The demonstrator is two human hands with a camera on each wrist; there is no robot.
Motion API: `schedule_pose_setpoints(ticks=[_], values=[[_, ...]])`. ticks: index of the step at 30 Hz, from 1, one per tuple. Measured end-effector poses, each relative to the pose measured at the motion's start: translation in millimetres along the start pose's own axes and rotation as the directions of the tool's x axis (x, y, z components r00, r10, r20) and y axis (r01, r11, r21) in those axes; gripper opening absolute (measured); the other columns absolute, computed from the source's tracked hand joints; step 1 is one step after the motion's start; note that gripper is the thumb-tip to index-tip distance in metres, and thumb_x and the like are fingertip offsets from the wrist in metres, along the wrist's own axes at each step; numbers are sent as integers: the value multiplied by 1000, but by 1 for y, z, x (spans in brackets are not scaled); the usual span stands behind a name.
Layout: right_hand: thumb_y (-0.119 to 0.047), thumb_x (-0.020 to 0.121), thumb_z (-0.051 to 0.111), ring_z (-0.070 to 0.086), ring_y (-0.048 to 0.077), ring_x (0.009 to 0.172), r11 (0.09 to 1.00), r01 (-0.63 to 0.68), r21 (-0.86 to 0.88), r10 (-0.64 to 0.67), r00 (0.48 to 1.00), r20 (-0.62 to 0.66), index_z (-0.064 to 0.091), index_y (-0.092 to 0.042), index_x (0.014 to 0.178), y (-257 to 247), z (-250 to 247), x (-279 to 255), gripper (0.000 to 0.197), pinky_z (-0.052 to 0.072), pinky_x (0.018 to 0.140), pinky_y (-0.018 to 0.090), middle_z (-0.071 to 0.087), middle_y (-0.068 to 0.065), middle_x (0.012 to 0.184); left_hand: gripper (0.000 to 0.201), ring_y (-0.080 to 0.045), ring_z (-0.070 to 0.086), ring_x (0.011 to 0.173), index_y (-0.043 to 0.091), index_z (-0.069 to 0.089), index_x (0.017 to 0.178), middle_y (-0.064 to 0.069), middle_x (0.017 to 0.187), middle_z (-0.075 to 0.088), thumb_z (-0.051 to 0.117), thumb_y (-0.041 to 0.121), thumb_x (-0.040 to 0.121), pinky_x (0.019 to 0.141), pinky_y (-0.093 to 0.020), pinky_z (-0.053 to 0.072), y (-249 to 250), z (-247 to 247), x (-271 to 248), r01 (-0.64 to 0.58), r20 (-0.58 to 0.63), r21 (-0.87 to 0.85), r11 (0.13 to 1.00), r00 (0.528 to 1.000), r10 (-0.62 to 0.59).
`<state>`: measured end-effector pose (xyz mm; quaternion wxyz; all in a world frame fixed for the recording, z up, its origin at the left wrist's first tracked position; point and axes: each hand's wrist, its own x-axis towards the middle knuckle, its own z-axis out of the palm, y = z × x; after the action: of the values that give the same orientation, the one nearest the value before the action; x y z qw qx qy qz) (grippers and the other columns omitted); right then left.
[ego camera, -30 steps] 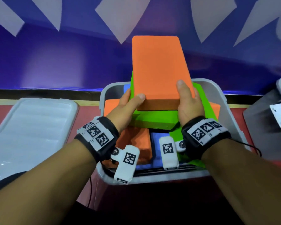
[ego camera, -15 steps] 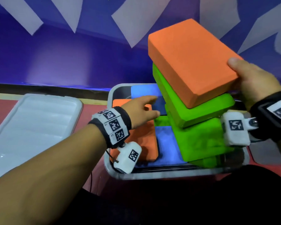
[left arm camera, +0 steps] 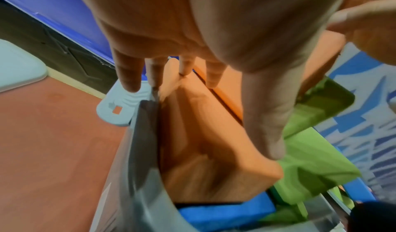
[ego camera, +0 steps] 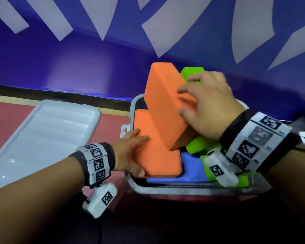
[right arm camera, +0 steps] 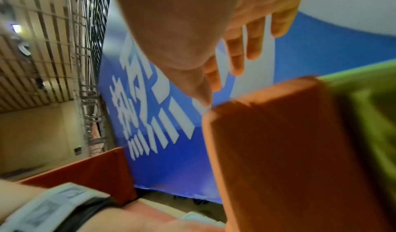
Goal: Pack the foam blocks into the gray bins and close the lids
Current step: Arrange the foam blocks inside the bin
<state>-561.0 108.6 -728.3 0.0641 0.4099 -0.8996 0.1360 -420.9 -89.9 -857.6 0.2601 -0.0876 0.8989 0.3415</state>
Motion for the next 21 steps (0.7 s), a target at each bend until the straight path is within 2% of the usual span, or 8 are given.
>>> schedule_pose_setpoints(ticks=[3, 6, 9, 12, 15, 17, 18, 21], values=[[-32, 74, 63, 48, 29, 102, 979, 171, 112, -174, 985, 18, 70, -21, 105, -16, 11, -23, 34, 41, 93, 40, 58, 2, 108, 128, -21, 5, 149, 34, 13, 153, 4, 160, -15, 91, 45, 53, 120, -34, 18, -3, 7, 3, -36, 12, 58, 998, 999, 35], [-26, 79, 66, 53, 27, 85, 938, 289, 189, -295, 955, 5, 70, -14, 95, -25, 22, -43, 20, 43, 84, 34, 56, 5, 92, 125, -24, 16, 147, 37, 22, 151, 7, 159, -4, 89, 52, 47, 118, -38, 26, -7, 7, 8, -37, -42, 37, 999, 998, 39], [-27, 79, 68, 53, 26, 83, 930, 310, 198, -314, 949, -12, 70, -13, 95, -28, 29, -55, 22, 43, 82, 34, 55, 4, 90, 120, -21, 24, 143, 37, 30, 148, 11, 155, 8, 88, 55, 43, 115, -39, 32, -11, 6, 10, -57, -130, -45, 997, 990, 50], [-51, 78, 64, 51, 26, 93, 977, 183, 105, -180, 983, -40, 68, -18, 104, -18, 28, -49, 42, 39, 88, 32, 56, 3, 100, 114, -15, 20, 144, 34, 28, 148, 9, 156, 9, 92, 37, 55, 116, -30, 26, -8, 4, 9, -71, -179, -145, 987, 983, 44], [-75, 68, 57, 47, 23, 99, 993, -104, 58, 105, 994, -11, 56, -22, 97, -4, 27, -35, 60, 34, 90, 31, 49, -3, 101, 124, -14, 10, 147, 39, 18, 151, 15, 159, -1, 91, 48, 51, 119, -34, 20, -12, 9, 9, -70, -116, -100, 993, 992, 58], [-76, 63, 59, 45, 23, 99, 977, -209, 32, 209, 978, 4, 49, -22, 96, -1, 30, -30, 64, 33, 89, 32, 45, -5, 100, 135, -20, 0, 148, 46, 8, 150, 18, 158, -13, 82, 65, 39, 120, -46, 18, -12, 19, 8, -71, -45, 33, 997, 996, 72], [-75, 61, 60, 44, 24, 100, 972, -234, 22, 234, 972, -2, 48, -22, 97, -1, 32, -27, 65, 33, 89, 32, 44, -5, 100, 137, -25, -5, 148, 49, 3, 149, 18, 157, -19, 80, 65, 38, 120, -51, 17, -10, 26, 9, -67, -13, 121, 990, 998, 69], [-64, 64, 65, 43, 26, 109, 950, -307, 57, 309, 950, -36, 50, -24, 110, 0, 34, -21, 63, 33, 90, 31, 44, -5, 107, 135, -37, -14, 146, 50, -11, 147, 12, 153, -31, 86, 47, 55, 119, -55, 16, -1, 43, 9, -22, -16, 372, 928, 999, 30]])
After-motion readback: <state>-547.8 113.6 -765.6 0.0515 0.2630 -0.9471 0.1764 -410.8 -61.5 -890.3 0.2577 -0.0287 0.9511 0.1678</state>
